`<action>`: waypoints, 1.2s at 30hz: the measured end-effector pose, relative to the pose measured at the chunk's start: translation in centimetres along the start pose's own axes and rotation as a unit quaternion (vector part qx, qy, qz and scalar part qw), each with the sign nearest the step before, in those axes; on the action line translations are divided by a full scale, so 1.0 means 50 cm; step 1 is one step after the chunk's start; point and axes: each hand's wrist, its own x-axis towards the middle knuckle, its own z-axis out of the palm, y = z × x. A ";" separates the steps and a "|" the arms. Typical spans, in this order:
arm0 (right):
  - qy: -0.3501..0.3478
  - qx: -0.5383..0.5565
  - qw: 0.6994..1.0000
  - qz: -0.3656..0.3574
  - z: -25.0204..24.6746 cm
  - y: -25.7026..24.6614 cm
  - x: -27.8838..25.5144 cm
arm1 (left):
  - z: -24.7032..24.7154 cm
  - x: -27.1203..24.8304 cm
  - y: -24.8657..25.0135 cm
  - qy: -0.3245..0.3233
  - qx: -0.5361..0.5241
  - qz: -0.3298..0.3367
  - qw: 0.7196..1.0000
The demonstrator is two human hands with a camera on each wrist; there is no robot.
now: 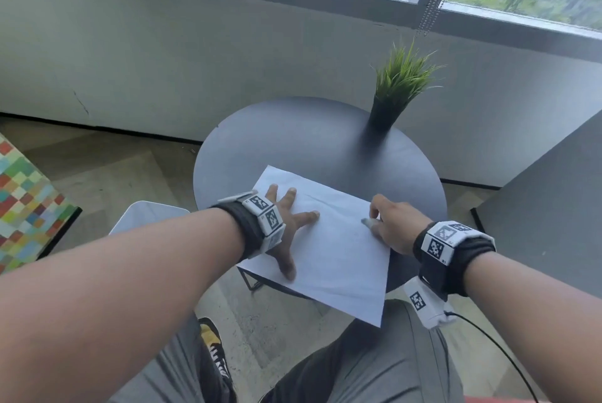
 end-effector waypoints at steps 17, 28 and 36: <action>0.007 -0.080 0.993 -0.090 0.003 -0.025 -0.018 | -0.001 0.039 0.097 0.035 -0.038 0.013 0.999; 0.030 -0.077 0.995 -0.059 0.005 -0.033 -0.013 | -0.017 0.060 0.089 0.036 -0.040 -0.005 0.999; -0.006 -0.108 0.989 -0.102 0.002 -0.038 -0.014 | -0.022 0.077 0.083 0.030 -0.027 -0.005 0.999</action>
